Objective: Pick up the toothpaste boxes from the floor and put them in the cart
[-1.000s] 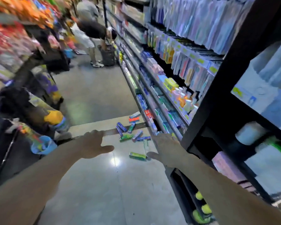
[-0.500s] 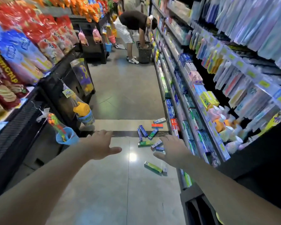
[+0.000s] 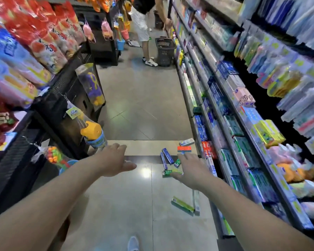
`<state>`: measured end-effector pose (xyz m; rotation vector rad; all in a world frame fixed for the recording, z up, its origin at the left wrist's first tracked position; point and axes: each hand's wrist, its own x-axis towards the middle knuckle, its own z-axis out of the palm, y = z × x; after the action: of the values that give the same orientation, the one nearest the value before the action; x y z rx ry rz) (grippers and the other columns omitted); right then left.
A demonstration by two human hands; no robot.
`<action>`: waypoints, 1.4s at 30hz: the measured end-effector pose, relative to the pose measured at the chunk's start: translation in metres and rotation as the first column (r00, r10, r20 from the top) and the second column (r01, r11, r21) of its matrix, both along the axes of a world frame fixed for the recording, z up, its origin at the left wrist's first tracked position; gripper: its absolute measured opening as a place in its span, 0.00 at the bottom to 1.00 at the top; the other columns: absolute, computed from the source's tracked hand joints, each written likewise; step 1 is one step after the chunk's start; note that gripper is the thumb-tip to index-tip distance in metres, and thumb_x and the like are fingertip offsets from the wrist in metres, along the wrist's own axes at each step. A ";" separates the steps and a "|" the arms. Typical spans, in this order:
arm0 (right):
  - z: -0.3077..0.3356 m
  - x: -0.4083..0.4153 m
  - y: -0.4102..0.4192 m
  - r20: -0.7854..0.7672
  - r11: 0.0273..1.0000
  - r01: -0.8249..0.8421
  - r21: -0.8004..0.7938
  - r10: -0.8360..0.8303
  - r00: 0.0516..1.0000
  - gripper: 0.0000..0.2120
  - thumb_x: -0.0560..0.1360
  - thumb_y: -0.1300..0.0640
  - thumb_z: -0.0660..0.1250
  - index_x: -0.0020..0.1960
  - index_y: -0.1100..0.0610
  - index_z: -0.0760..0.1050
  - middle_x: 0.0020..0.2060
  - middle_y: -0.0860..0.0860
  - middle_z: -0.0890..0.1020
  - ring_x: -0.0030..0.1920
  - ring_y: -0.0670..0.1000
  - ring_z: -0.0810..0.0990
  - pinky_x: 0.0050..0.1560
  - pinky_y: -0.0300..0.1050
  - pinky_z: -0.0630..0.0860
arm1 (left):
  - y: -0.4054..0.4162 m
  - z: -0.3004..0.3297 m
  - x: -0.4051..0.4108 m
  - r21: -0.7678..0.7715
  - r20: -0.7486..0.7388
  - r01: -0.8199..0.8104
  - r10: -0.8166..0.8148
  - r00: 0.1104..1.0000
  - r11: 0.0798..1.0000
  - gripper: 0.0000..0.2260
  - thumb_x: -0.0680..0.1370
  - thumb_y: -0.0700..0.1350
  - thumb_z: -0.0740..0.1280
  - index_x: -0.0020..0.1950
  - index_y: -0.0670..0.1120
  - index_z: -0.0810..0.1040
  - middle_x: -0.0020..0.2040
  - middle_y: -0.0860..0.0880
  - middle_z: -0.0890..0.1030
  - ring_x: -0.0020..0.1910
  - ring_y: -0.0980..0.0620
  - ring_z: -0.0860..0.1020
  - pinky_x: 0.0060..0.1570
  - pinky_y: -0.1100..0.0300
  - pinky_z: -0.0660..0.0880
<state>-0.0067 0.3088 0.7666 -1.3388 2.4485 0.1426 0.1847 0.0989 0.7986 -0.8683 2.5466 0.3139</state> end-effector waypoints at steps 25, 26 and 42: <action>-0.038 -0.308 -0.243 0.084 0.968 0.242 0.062 -0.247 0.965 0.38 0.76 0.32 0.58 0.76 0.55 0.59 0.72 0.56 0.66 0.72 0.57 0.63 0.71 0.54 0.63 | -0.282 -0.026 -0.347 0.018 0.128 0.160 -0.161 0.979 0.987 0.42 0.75 0.72 0.58 0.79 0.46 0.56 0.76 0.44 0.64 0.74 0.41 0.65 0.70 0.46 0.64; -0.039 -0.322 -0.247 0.082 0.965 0.257 0.057 -0.261 0.962 0.39 0.76 0.30 0.58 0.76 0.55 0.59 0.71 0.55 0.67 0.71 0.57 0.64 0.70 0.54 0.64 | -0.289 -0.026 -0.365 0.025 0.121 0.177 -0.179 0.976 0.984 0.41 0.75 0.71 0.58 0.79 0.46 0.56 0.76 0.44 0.64 0.73 0.41 0.66 0.70 0.45 0.65; -0.126 -0.403 -0.253 0.188 0.634 0.762 0.131 -0.771 0.608 0.35 0.76 0.34 0.61 0.74 0.54 0.61 0.71 0.54 0.68 0.71 0.57 0.66 0.68 0.51 0.64 | -0.314 -0.129 -0.632 0.196 0.230 0.723 -0.748 0.623 0.663 0.38 0.76 0.70 0.58 0.77 0.45 0.62 0.75 0.43 0.66 0.73 0.41 0.66 0.69 0.45 0.65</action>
<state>-0.4095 0.0555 0.6405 -0.1513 2.5556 -0.1775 -0.4472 -0.2148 0.6697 0.2181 2.3354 0.0178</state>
